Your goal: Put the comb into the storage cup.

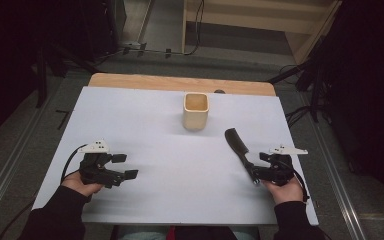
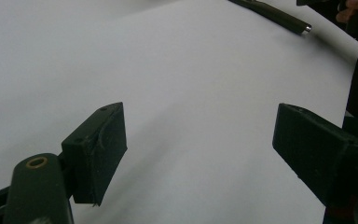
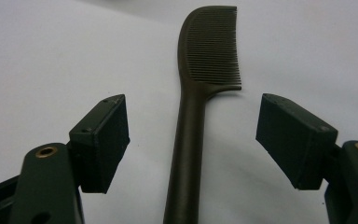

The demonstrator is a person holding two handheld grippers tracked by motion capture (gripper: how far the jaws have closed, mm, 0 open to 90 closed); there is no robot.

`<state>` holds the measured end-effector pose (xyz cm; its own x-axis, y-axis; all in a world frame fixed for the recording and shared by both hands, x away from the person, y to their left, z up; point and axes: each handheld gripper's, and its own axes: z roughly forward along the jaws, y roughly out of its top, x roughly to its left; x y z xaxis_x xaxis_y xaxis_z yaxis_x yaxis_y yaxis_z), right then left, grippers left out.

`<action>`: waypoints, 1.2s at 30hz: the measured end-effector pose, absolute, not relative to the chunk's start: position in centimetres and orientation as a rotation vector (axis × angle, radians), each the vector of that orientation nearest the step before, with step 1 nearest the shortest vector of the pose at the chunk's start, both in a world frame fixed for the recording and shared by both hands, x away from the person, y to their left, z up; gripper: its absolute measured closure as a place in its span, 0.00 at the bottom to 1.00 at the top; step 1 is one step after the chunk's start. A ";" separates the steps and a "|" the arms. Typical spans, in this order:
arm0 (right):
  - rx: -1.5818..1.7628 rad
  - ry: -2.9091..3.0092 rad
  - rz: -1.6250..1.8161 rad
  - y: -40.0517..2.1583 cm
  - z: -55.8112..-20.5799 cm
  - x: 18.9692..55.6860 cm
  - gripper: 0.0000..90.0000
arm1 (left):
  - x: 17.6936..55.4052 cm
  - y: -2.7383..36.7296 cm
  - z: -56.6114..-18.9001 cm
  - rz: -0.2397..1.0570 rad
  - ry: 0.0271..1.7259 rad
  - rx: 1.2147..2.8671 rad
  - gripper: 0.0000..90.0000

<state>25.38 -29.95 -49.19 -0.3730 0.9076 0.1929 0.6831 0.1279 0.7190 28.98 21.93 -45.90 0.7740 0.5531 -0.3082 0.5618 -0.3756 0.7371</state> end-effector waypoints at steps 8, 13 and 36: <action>1.578 2.128 1.070 -29.9 -50.2 25.2 0.29 | 29.0 21.8 -45.9 -0.013 0.833 2.062 0.20; 1.585 2.149 1.042 -29.8 -50.7 25.2 0.30 | 29.0 21.8 -45.9 -0.013 0.835 2.059 0.20; 1.559 2.137 0.920 -29.1 -51.8 23.4 0.48 | 29.0 21.7 -46.0 -0.010 0.829 2.063 0.20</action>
<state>23.43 -29.10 -51.79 -0.3403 0.9349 0.1004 0.7153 0.1880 0.6731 29.01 21.67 -45.97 0.7763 0.5526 -0.3033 0.5601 -0.3838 0.7342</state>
